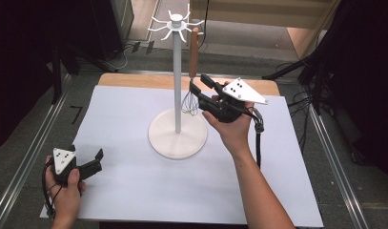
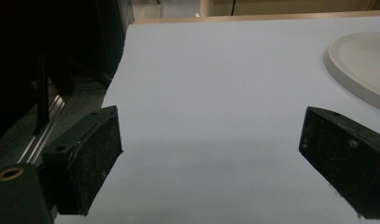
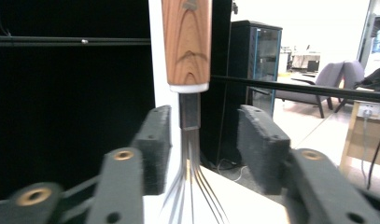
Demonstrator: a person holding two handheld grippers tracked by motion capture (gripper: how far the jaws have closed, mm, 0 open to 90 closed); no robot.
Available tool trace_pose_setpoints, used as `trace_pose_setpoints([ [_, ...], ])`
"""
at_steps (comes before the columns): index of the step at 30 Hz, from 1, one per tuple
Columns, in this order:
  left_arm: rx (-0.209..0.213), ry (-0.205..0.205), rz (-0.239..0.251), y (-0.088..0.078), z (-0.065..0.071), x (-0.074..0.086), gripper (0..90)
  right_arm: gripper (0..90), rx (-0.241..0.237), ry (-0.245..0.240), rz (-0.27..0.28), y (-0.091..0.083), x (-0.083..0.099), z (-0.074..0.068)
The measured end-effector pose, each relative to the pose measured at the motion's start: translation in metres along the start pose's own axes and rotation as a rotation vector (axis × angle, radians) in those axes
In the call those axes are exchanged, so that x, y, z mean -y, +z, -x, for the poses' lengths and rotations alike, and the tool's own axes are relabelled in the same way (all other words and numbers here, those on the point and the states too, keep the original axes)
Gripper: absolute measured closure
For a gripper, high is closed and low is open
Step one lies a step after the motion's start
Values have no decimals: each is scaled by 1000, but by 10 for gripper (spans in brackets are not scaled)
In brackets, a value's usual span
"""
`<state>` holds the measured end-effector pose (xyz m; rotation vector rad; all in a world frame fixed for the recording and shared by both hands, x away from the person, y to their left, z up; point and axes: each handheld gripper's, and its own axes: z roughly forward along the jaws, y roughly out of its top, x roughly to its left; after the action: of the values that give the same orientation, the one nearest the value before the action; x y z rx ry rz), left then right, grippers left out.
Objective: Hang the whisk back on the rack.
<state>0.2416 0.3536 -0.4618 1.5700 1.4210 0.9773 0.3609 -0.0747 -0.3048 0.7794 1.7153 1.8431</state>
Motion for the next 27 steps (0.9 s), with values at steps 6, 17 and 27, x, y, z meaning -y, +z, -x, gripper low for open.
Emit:
trace_pose_setpoints([
  [6,-2,-2,1,0,0,0,65,375,39,28,-18,-10,2,5],
  [17,-4,-1,0,0,1,0,65,260,133,47,-92,-36,17,25],
  [27,-2,-3,-1,1,1,0,65,235,219,21,-130,-57,37,38],
])
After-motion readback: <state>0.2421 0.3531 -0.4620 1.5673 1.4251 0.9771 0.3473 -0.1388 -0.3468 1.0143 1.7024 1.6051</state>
